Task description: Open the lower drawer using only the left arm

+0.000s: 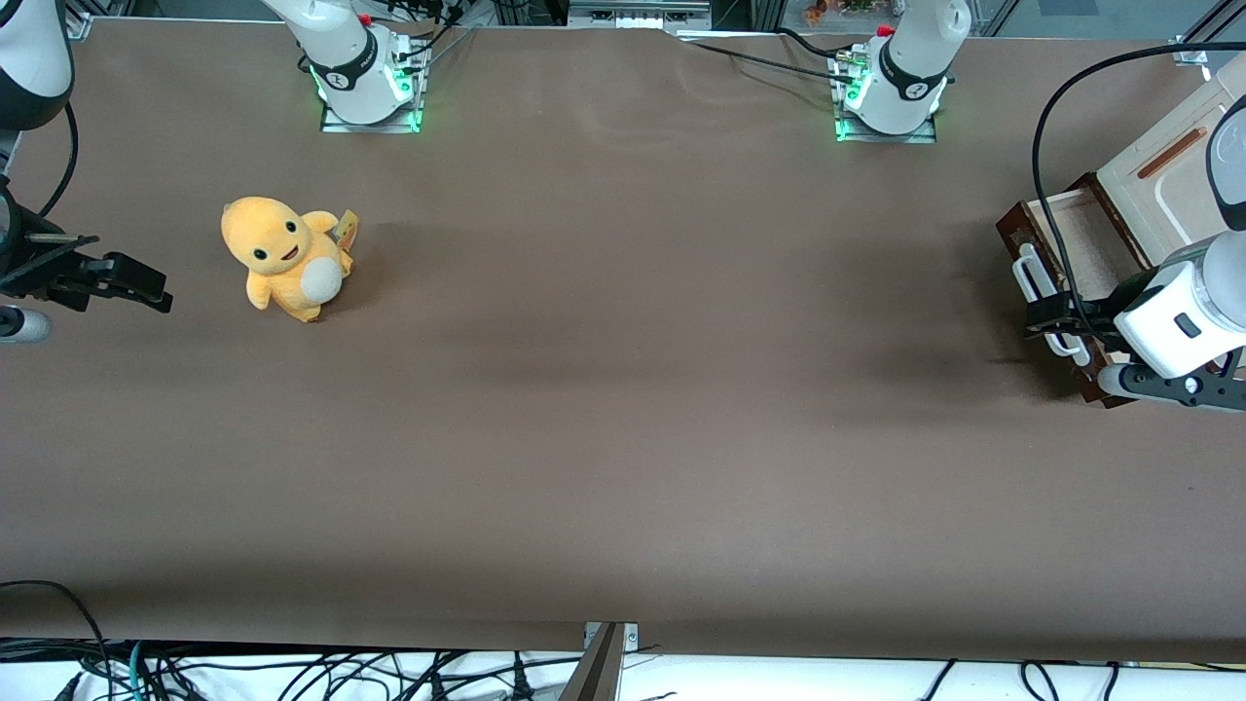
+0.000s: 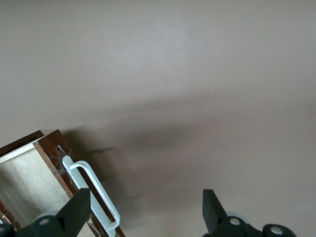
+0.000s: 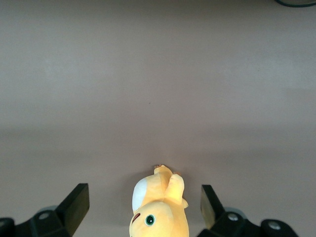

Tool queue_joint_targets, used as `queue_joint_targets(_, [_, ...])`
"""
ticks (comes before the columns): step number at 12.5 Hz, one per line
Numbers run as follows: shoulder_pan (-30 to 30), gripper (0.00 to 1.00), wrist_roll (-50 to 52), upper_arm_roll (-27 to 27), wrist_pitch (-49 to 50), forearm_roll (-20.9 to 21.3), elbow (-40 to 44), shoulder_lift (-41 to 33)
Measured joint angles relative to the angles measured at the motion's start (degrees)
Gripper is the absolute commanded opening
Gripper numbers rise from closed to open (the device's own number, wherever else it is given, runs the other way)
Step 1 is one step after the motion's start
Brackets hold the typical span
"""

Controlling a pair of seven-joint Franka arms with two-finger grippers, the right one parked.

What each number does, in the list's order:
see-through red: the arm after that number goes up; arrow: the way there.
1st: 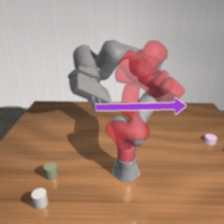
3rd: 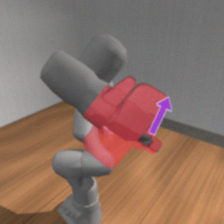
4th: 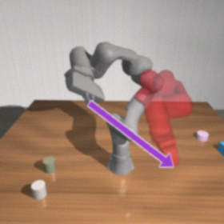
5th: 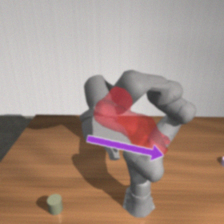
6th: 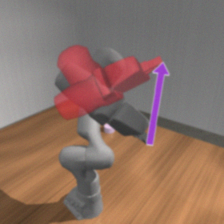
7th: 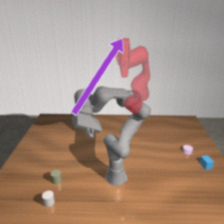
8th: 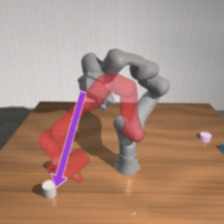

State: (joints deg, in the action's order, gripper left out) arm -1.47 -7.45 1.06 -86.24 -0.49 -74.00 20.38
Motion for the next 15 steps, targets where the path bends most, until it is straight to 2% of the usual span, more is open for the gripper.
queue_joint_targets(15, [0.1,1.00,2.0,0.5,0.4,0.0,0.0,0.0])
